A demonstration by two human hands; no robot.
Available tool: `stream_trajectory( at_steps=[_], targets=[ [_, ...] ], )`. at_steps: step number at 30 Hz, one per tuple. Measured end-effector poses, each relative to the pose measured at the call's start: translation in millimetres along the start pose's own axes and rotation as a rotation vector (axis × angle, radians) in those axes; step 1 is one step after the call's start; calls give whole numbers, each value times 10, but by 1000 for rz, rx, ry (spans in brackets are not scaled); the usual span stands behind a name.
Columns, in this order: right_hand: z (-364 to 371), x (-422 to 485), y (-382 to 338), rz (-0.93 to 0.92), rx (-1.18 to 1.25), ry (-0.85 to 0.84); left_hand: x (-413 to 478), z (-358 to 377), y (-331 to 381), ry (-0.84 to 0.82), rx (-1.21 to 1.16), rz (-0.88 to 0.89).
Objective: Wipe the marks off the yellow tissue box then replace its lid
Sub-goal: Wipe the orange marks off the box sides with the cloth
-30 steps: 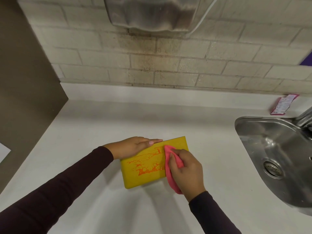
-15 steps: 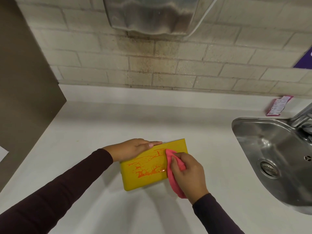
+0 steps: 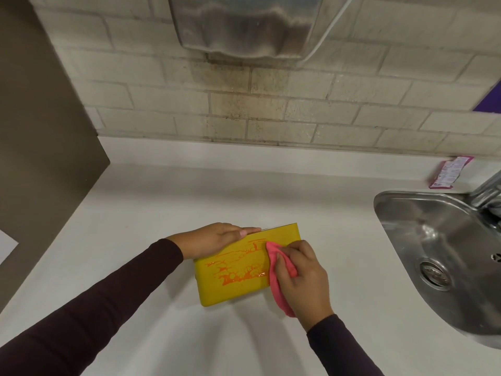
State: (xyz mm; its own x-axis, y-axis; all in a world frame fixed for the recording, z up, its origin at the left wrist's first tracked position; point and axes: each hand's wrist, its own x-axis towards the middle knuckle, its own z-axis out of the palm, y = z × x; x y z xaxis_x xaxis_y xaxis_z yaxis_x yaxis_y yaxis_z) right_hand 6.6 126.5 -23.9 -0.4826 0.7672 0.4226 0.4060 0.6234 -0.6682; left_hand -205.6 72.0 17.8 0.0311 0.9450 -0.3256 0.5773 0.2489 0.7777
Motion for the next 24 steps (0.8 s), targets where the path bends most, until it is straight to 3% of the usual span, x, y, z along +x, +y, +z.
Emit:
stream_trajectory(
  at_steps=[5,12,19,24],
  targets=[
    [52,131,3,177,70,76,21,21,-41,-1,-33,-1],
    [130,73,-165,19,71,-31,39,-8,-24,-10,-31,-26],
    [58,208,-103,144,85,74,53,-11,-44,-16,-24,-22],
    [175,144,-296,27,63,4,68,-12,-56,-1,-43,-21]
  ],
)
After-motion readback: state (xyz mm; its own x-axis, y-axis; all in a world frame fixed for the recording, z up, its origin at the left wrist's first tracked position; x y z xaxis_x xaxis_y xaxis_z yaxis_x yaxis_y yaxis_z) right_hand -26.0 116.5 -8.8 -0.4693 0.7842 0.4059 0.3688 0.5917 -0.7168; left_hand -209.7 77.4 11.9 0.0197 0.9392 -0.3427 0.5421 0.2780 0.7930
